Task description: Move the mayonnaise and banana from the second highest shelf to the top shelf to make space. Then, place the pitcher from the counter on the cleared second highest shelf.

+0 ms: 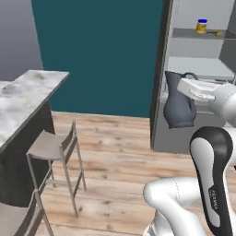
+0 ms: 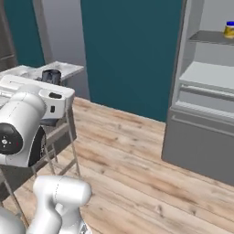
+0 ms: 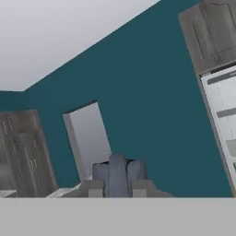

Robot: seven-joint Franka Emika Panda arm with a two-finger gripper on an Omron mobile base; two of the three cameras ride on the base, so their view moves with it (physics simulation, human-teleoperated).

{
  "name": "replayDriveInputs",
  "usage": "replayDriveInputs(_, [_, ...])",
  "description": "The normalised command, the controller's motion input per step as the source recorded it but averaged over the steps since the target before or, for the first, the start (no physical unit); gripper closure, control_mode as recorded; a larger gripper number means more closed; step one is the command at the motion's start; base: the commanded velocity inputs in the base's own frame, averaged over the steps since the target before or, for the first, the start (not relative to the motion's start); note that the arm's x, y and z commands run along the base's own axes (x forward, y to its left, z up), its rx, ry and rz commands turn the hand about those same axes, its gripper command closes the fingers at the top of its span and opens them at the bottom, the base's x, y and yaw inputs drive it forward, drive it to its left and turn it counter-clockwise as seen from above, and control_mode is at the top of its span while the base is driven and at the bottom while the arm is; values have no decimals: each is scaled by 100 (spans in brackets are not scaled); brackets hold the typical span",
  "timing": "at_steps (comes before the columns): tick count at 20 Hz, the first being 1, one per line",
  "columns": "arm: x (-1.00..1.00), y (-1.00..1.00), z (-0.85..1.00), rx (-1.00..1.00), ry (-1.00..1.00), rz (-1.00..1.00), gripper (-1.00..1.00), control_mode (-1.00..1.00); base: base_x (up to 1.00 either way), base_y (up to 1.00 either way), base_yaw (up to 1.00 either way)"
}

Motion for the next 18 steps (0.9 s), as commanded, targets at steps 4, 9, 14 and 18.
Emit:
replayDriveInputs(4, [0,0,0,0,0,0,100,100,49,-23,-67])
replayDriveInputs(9, [0,0,0,0,0,0,100,100,73,-1,-57])
replayDriveInputs(14, [0,0,0,0,0,0,100,100,87,0,-45])
replayDriveInputs(18, [0,0,0,0,0,0,100,100,93,0,-32])
